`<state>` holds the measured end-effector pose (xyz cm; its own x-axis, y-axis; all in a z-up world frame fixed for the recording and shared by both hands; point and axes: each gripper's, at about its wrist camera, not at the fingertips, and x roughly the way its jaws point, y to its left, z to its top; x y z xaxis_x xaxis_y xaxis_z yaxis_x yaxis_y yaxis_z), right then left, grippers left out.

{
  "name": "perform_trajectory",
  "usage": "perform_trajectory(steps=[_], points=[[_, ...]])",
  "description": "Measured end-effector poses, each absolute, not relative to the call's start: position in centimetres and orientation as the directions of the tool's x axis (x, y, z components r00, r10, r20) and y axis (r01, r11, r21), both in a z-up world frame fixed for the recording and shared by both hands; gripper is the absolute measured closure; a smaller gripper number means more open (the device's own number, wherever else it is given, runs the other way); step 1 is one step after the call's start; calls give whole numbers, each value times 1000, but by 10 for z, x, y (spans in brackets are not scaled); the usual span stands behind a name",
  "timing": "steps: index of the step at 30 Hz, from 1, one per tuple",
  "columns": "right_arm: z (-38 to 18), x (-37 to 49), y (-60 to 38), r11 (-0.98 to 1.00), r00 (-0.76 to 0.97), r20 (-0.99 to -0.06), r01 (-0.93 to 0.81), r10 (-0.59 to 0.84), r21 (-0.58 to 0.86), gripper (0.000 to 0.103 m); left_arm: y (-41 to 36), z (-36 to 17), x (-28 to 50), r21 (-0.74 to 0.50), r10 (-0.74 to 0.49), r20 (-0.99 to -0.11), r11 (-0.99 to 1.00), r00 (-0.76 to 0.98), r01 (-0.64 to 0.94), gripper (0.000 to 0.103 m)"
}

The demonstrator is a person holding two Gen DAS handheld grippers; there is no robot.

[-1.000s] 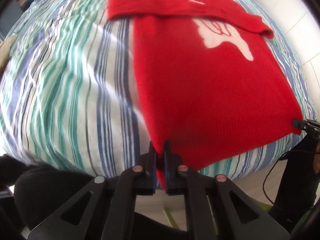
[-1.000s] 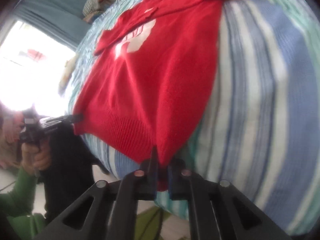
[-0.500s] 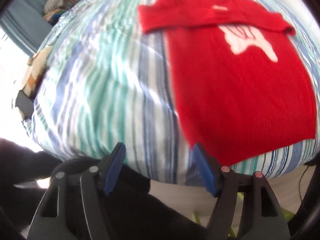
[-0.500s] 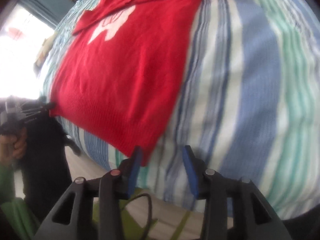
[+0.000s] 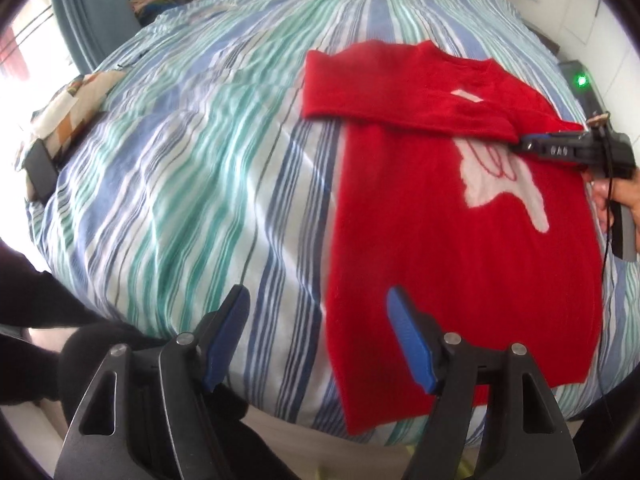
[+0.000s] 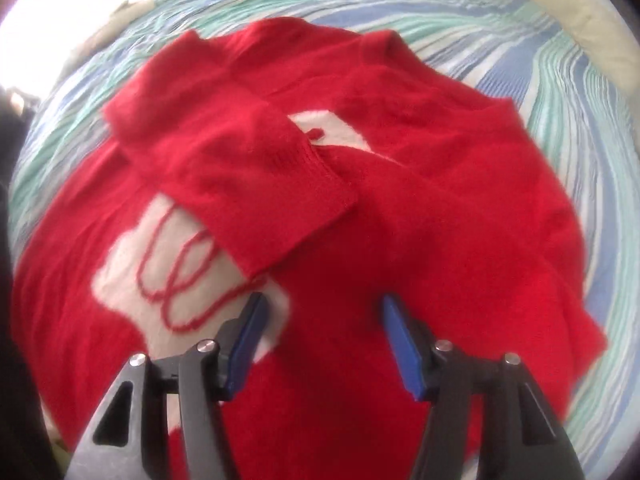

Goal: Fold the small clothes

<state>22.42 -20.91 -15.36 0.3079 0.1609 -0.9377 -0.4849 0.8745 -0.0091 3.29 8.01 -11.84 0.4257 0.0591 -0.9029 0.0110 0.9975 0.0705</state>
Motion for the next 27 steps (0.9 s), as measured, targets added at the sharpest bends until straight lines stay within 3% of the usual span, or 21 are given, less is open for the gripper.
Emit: perform_trajectory(steps=[1, 2, 5, 9, 13, 15, 19, 21, 23, 27], points=[[-149, 227, -220, 900, 344, -916, -434, 205, 39, 72, 82, -121, 30, 82, 69, -904, 997, 422, 13, 30], [-142, 230, -236, 923, 367, -898, -373, 241, 95, 99, 85, -123, 28, 89, 75, -905, 996, 418, 14, 30], [-103, 221, -315, 961, 487, -828, -173, 276, 218, 99, 90, -126, 26, 92, 78, -907, 996, 414, 15, 30], [-63, 158, -466, 916, 648, -738, 156, 187, 369, 98, 88, -125, 27, 83, 71, -906, 996, 418, 10, 30], [-93, 70, -585, 791, 632, -775, 461, 26, 402, 98, 73, -128, 31, 48, 38, -914, 999, 404, 15, 30], [-126, 42, -612, 721, 596, -801, 534, 50, 442, 98, 62, -127, 31, 41, 26, -918, 999, 397, 28, 30], [-159, 18, -615, 657, 649, -750, 510, 130, 555, 91, 46, -120, 27, 70, 40, -913, 996, 406, 60, 30], [-162, 14, -618, 611, 697, -697, 480, 171, 630, 66, 45, -117, 25, 79, 45, -910, 995, 413, 65, 30], [-162, 11, -624, 563, 744, -638, 446, 199, 696, 47, 45, -117, 24, 84, 52, -910, 995, 411, 61, 30], [-156, 11, -643, 498, 753, -648, 520, 118, 694, 44, 47, -121, 25, 95, 66, -914, 994, 401, 54, 30]])
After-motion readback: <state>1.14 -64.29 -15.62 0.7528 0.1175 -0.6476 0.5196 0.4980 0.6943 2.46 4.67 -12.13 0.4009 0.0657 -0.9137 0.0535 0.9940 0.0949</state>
